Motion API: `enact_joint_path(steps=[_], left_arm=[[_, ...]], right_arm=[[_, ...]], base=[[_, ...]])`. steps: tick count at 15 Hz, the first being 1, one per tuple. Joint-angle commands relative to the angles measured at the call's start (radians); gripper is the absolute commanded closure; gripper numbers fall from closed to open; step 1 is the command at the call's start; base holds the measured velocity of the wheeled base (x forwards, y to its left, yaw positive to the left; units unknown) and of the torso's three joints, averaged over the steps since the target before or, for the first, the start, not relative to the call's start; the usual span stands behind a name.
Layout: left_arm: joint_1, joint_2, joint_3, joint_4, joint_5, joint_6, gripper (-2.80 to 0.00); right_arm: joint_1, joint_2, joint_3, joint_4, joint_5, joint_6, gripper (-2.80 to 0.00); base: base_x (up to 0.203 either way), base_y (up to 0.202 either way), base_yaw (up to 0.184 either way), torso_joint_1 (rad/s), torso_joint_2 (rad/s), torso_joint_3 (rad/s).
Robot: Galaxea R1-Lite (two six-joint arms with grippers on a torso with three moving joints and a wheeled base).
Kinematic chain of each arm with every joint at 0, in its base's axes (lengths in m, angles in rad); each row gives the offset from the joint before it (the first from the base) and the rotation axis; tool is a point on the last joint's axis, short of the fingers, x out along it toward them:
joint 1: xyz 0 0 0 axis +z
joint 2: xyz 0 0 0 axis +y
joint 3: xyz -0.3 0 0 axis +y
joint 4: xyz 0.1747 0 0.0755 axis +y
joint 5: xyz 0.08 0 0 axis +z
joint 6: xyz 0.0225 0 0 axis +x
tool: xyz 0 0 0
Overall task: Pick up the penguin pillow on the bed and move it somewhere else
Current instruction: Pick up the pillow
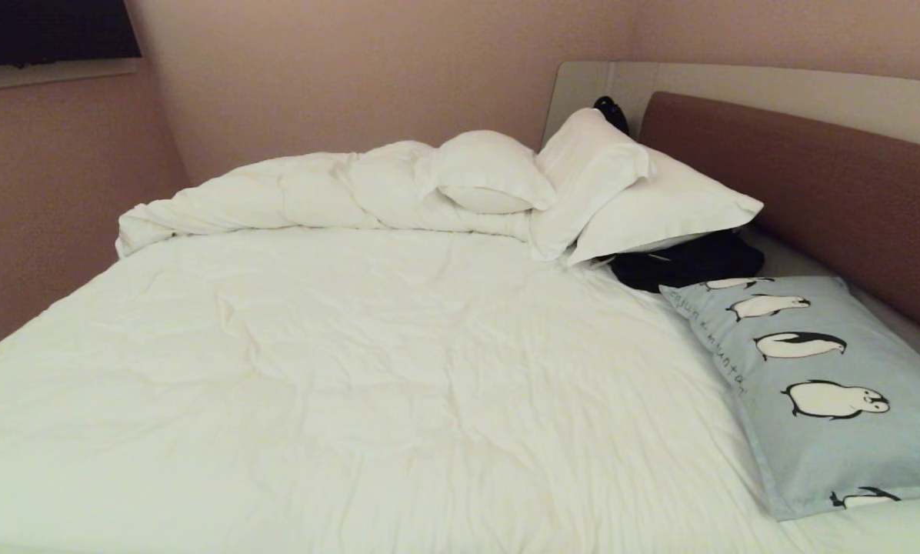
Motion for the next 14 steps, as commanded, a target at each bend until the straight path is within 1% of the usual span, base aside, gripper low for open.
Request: enact_joint_path(steps=[1, 2, 4, 5, 7, 10, 14], left_arm=[[0.000, 0.000, 0.000, 0.000, 0.000, 0.000, 0.00], [0.000, 0.000, 0.000, 0.000, 0.000, 0.000, 0.00], [0.000, 0.000, 0.000, 0.000, 0.000, 0.000, 0.00], [0.000, 0.000, 0.000, 0.000, 0.000, 0.000, 0.00], [0.000, 0.000, 0.000, 0.000, 0.000, 0.000, 0.00], [0.000, 0.000, 0.000, 0.000, 0.000, 0.000, 0.00], [0.000, 0.000, 0.000, 0.000, 0.000, 0.000, 0.00]], right_arm=[[0.000, 0.001, -0.015, 0.010, 0.006, -0.018, 0.00], [0.000, 0.002, -0.037, 0.028, 0.005, -0.027, 0.00], [0.000, 0.028, -0.151, 0.102, 0.010, -0.032, 0.00], [0.000, 0.076, -0.198, 0.131, 0.011, -0.032, 0.00], [0.001, 0.219, -0.264, 0.145, 0.006, -0.032, 0.00], [0.001, 0.476, -0.353, 0.101, -0.002, -0.027, 0.00], [-0.013, 0.904, -0.499, -0.023, -0.045, 0.047, 0.00]], base=[[0.000, 0.000, 0.000, 0.000, 0.00, 0.000], [0.000, 0.000, 0.000, 0.000, 0.00, 0.000], [0.000, 0.000, 0.000, 0.000, 0.00, 0.000], [0.000, 0.000, 0.000, 0.000, 0.00, 0.000], [0.000, 0.000, 0.000, 0.000, 0.00, 0.000], [0.000, 0.000, 0.000, 0.000, 0.00, 0.000], [0.000, 0.000, 0.000, 0.000, 0.00, 0.000]])
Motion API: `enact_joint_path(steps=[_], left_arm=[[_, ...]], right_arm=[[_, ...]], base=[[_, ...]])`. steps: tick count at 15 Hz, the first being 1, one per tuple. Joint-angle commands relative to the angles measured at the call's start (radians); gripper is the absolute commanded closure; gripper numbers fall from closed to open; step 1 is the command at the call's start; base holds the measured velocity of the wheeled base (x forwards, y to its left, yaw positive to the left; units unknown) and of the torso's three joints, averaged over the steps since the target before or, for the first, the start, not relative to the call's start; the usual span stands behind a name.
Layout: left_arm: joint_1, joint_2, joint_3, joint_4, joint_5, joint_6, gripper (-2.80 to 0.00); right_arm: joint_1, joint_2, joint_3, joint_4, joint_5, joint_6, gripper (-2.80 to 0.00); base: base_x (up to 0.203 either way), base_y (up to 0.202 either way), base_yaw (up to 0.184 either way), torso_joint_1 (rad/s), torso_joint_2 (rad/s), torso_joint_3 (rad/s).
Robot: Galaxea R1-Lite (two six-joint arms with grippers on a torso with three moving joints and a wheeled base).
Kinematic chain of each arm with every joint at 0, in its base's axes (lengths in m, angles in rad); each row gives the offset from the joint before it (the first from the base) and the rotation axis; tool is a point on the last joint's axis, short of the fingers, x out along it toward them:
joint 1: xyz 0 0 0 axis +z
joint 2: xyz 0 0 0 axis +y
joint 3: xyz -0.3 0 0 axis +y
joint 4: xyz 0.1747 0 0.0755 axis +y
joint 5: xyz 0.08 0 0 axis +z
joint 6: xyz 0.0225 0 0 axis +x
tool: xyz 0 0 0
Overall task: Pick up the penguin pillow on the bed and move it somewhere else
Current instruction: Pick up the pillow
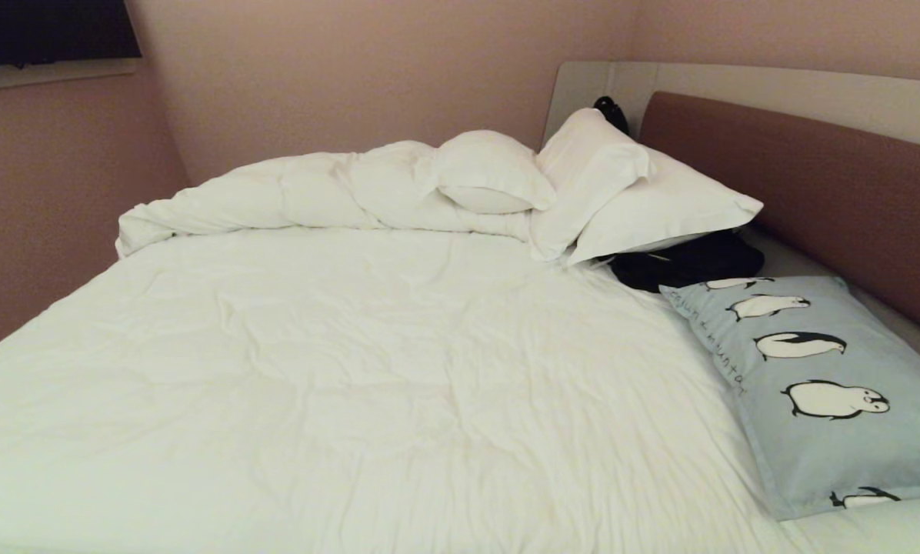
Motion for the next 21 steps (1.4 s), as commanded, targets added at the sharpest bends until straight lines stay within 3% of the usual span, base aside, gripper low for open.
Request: enact_joint_path(steps=[1, 5, 8, 15, 18, 21], left_arm=[[0.000, 0.000, 0.000, 0.000, 0.000, 0.000, 0.00], [0.000, 0.000, 0.000, 0.000, 0.000, 0.000, 0.00], [0.000, 0.000, 0.000, 0.000, 0.000, 0.000, 0.00], [0.000, 0.000, 0.000, 0.000, 0.000, 0.000, 0.00], [0.000, 0.000, 0.000, 0.000, 0.000, 0.000, 0.00], [0.000, 0.000, 0.000, 0.000, 0.000, 0.000, 0.00]], right_arm=[[-0.012, 0.310, -0.079, -0.132, -0.021, 0.054, 0.00], [-0.092, 0.752, -0.350, -0.221, -0.047, 0.146, 0.00], [-0.255, 0.974, -0.514, -0.247, -0.049, 0.177, 0.00], [-0.581, 1.201, -0.653, -0.260, 0.082, 0.189, 0.00], [-0.670, 1.253, -0.683, -0.264, 0.159, 0.190, 0.00], [-0.696, 1.262, -0.702, -0.264, 0.175, 0.188, 0.00]], base=[[0.000, 0.000, 0.000, 0.000, 0.00, 0.000], [0.000, 0.000, 0.000, 0.000, 0.00, 0.000], [0.000, 0.000, 0.000, 0.000, 0.00, 0.000], [0.000, 0.000, 0.000, 0.000, 0.00, 0.000], [0.000, 0.000, 0.000, 0.000, 0.00, 0.000], [0.000, 0.000, 0.000, 0.000, 0.00, 0.000]])
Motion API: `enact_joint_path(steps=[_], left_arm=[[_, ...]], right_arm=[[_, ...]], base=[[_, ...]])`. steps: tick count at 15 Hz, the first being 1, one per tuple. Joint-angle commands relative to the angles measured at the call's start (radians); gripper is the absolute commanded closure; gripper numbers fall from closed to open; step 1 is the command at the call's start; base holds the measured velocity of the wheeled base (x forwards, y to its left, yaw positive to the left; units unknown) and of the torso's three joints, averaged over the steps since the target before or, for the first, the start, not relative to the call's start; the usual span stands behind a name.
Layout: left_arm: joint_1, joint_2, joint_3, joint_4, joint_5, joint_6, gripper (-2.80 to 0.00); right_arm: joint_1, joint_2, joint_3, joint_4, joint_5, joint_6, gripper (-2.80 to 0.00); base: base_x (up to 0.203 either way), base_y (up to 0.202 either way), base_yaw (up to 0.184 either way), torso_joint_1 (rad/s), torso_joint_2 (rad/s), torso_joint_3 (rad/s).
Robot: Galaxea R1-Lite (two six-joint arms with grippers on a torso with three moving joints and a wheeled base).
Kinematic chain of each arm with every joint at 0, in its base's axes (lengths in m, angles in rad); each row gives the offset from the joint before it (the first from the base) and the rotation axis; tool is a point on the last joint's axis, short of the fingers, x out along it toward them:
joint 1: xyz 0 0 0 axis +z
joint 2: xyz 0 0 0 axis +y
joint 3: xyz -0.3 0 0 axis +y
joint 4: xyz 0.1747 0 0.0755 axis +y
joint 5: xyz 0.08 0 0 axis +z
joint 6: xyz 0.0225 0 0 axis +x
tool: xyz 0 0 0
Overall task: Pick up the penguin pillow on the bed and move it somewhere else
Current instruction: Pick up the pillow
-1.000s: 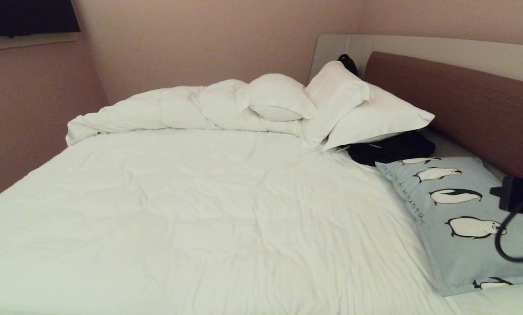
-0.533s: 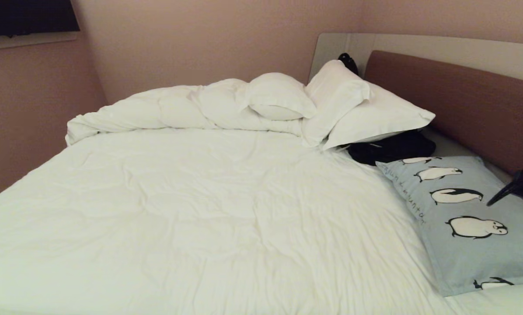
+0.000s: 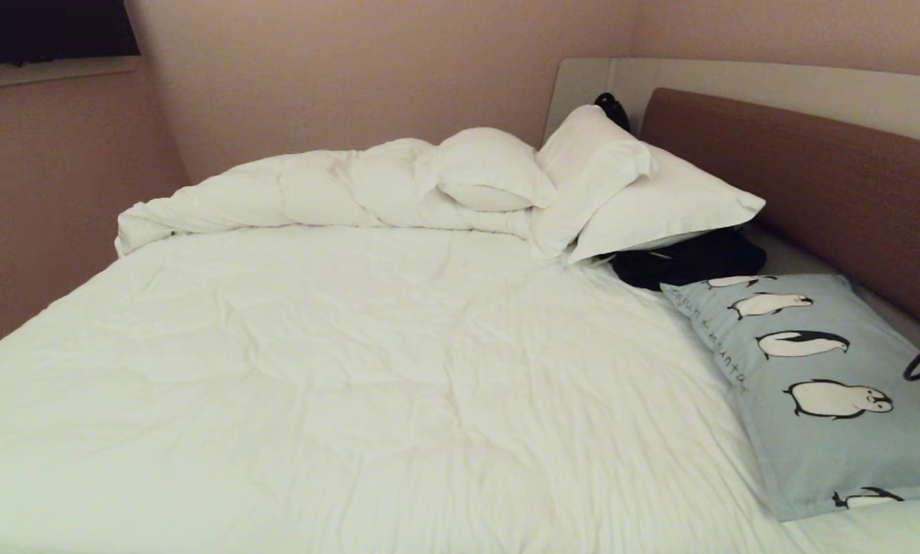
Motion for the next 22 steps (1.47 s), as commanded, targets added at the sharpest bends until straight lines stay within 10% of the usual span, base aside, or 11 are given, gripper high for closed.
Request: enact_joint_path(steps=[1, 3, 4, 12, 22], left_arm=[[0.000, 0.000, 0.000, 0.000, 0.000, 0.000, 0.00], [0.000, 0.000, 0.000, 0.000, 0.000, 0.000, 0.00], [0.000, 0.000, 0.000, 0.000, 0.000, 0.000, 0.00], [0.000, 0.000, 0.000, 0.000, 0.000, 0.000, 0.00], [0.000, 0.000, 0.000, 0.000, 0.000, 0.000, 0.00]], right_arm=[[-0.009, 0.010, -0.007, -0.003, 0.015, 0.000, 0.00], [-0.007, 0.013, -0.019, 0.000, 0.017, -0.006, 0.00], [-0.007, 0.014, -0.018, -0.001, 0.017, -0.012, -2.80], [0.055, 0.062, -0.053, 0.004, 0.072, -0.309, -2.80], [0.083, 0.422, -0.078, -0.026, 0.089, -0.356, -2.80]], base=[[0.000, 0.000, 0.000, 0.000, 0.00, 0.000], [0.000, 0.000, 0.000, 0.000, 0.00, 0.000], [0.000, 0.000, 0.000, 0.000, 0.00, 0.000], [0.000, 0.000, 0.000, 0.000, 0.00, 0.000], [0.000, 0.000, 0.000, 0.000, 0.00, 0.000]])
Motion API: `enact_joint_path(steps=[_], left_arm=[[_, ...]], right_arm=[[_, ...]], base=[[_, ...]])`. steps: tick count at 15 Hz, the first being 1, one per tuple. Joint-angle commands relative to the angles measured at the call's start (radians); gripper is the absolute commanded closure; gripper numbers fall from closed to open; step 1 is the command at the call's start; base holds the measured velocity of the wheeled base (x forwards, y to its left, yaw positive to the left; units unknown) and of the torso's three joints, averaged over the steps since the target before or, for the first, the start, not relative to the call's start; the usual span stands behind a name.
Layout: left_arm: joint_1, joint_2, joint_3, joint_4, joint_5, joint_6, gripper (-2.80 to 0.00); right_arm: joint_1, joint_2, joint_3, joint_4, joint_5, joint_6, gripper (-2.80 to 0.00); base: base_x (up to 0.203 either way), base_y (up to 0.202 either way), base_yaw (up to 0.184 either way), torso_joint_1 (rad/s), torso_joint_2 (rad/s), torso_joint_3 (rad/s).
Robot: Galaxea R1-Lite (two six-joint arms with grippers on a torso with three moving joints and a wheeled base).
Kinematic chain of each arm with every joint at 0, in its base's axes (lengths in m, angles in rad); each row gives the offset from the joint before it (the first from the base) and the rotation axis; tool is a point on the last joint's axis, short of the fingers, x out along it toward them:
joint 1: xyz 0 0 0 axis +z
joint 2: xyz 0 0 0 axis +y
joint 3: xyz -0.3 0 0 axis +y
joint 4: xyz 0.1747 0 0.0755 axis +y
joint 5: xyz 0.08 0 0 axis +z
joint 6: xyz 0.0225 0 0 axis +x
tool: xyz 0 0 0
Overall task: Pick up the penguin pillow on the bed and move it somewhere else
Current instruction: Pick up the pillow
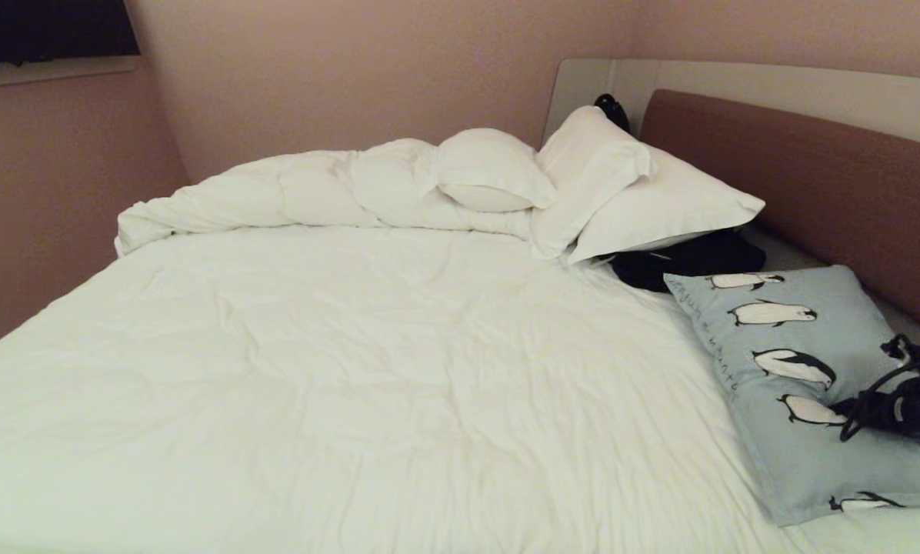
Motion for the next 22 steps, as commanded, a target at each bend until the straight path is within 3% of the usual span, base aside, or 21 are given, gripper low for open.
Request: enact_joint_path(steps=[1, 5, 6, 11, 14, 17, 22], left_arm=[[0.000, 0.000, 0.000, -0.001, 0.000, -0.001, 0.00], [0.000, 0.000, 0.000, -0.001, 0.000, -0.001, 0.00], [0.000, 0.000, 0.000, -0.001, 0.000, -0.001, 0.00], [0.000, 0.000, 0.000, -0.001, 0.000, -0.001, 0.00], [0.000, 0.000, 0.000, -0.001, 0.000, -0.001, 0.00], [0.000, 0.000, 0.000, -0.001, 0.000, -0.001, 0.00], [0.000, 0.000, 0.000, -0.001, 0.000, -0.001, 0.00]], right_arm=[[0.000, 0.077, -0.003, 0.003, 0.001, -0.001, -2.80], [0.000, 0.094, -0.003, 0.004, 0.004, 0.001, -2.80], [0.000, 0.101, -0.003, 0.004, 0.004, 0.003, 0.00], [0.000, 0.084, 0.001, 0.004, 0.006, 0.005, 0.00], [0.001, 0.059, 0.004, 0.005, 0.011, 0.048, 0.00], [0.004, -0.006, 0.008, 0.014, 0.053, 0.101, 0.00], [0.023, -0.132, 0.023, 0.090, 0.067, 0.108, 0.00]], base=[[0.000, 0.000, 0.000, 0.000, 0.00, 0.000], [0.000, 0.000, 0.000, 0.000, 0.00, 0.000], [0.000, 0.000, 0.000, 0.000, 0.00, 0.000], [0.000, 0.000, 0.000, 0.000, 0.00, 0.000], [0.000, 0.000, 0.000, 0.000, 0.00, 0.000], [0.000, 0.000, 0.000, 0.000, 0.00, 0.000], [0.000, 0.000, 0.000, 0.000, 0.00, 0.000]])
